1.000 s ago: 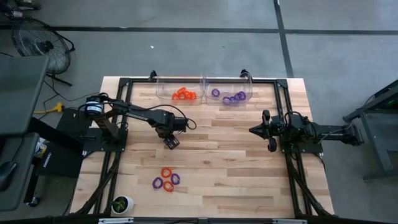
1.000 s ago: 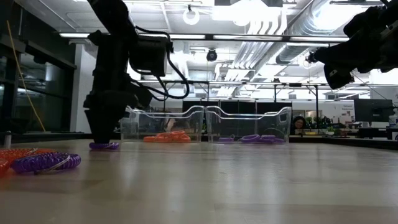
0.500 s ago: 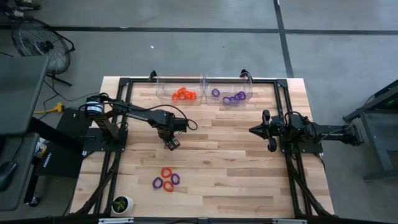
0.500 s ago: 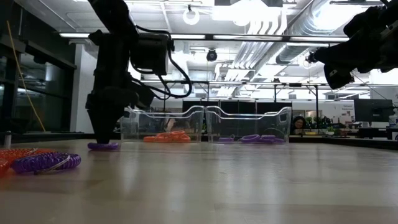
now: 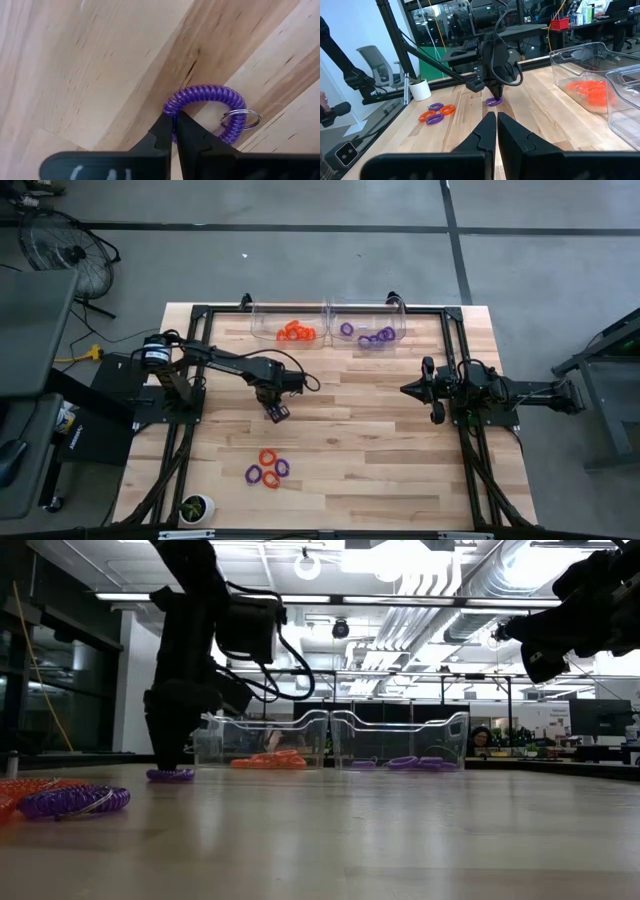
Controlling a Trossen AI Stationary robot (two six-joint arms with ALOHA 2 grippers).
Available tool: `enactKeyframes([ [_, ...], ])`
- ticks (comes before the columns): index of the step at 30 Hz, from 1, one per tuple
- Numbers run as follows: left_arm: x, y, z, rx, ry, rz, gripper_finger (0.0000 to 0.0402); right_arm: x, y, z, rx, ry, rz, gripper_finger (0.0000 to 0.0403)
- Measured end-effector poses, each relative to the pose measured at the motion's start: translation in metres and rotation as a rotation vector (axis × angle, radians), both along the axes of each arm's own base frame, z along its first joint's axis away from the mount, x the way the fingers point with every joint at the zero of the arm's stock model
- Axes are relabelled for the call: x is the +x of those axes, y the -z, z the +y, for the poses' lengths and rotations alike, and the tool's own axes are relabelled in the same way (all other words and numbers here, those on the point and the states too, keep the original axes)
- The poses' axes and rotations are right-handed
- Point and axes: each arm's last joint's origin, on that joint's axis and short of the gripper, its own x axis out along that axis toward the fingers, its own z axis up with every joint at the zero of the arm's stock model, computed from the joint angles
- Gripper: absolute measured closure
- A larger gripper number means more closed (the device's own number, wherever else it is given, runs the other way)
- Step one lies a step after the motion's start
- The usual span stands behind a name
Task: Sort spring keychains
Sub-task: Put the violet spring keychain into the right transparent bin
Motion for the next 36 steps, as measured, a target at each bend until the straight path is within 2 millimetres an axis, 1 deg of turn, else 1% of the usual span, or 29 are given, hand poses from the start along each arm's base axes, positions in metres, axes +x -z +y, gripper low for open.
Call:
enactKeyframes([
  [4, 0.007, -0.009, 0.001, 0.019, 0.027, -0.020, 0.0400, 0.000, 0.000, 0.000, 0.000, 0.000, 0.000, 0.0391],
  [10, 0.022, -0.030, 0.002, 0.028, 0.072, -0.094, 0.0400, 0.000, 0.000, 0.000, 0.000, 0.000, 0.000, 0.0391],
  [14, 0.035, -0.050, 0.003, 0.033, 0.104, -0.155, 0.0400, 0.000, 0.000, 0.000, 0.000, 0.000, 0.000, 0.0391],
  [22, 0.058, -0.095, 0.005, 0.069, 0.165, -0.314, 0.0401, 0.000, 0.000, 0.000, 0.000, 0.000, 0.000, 0.0391],
  [25, 0.064, -0.110, 0.010, 0.092, 0.179, -0.366, 0.0401, 0.000, 0.000, 0.000, 0.000, 0.000, 0.000, 0.0391],
  [28, 0.070, -0.120, 0.018, 0.108, 0.168, -0.403, 0.0401, 0.000, 0.000, 0.000, 0.000, 0.000, 0.000, 0.0391],
  [36, 0.089, -0.132, 0.050, 0.130, 0.109, -0.418, 0.0401, 0.000, 0.000, 0.000, 0.000, 0.000, 0.000, 0.0391],
])
